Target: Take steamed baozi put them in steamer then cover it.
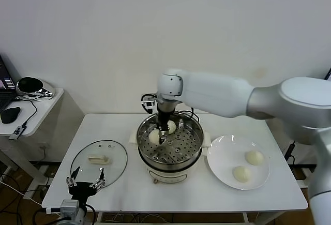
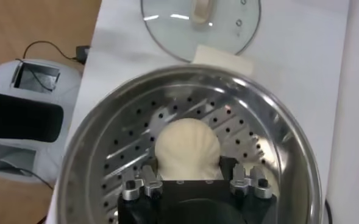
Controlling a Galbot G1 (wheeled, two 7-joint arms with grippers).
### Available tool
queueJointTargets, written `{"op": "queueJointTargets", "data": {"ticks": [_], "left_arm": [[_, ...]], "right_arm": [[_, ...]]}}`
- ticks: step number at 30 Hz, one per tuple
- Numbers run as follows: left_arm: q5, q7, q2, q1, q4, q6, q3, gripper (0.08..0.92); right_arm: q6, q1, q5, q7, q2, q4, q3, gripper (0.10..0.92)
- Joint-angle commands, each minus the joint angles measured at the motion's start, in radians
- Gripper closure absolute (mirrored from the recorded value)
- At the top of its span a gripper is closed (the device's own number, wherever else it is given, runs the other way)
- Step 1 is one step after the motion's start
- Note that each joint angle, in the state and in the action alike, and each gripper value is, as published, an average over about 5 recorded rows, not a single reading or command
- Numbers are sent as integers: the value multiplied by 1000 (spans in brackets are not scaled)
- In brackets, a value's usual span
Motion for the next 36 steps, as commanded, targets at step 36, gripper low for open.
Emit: {"op": "queueJointTargets", "data": {"ticks": [36], "left_arm": [[-40,21,-3,25,-12,9,22,177]], "right_arm": [[248,117,-304,-204,-836,505,128,203]]}}
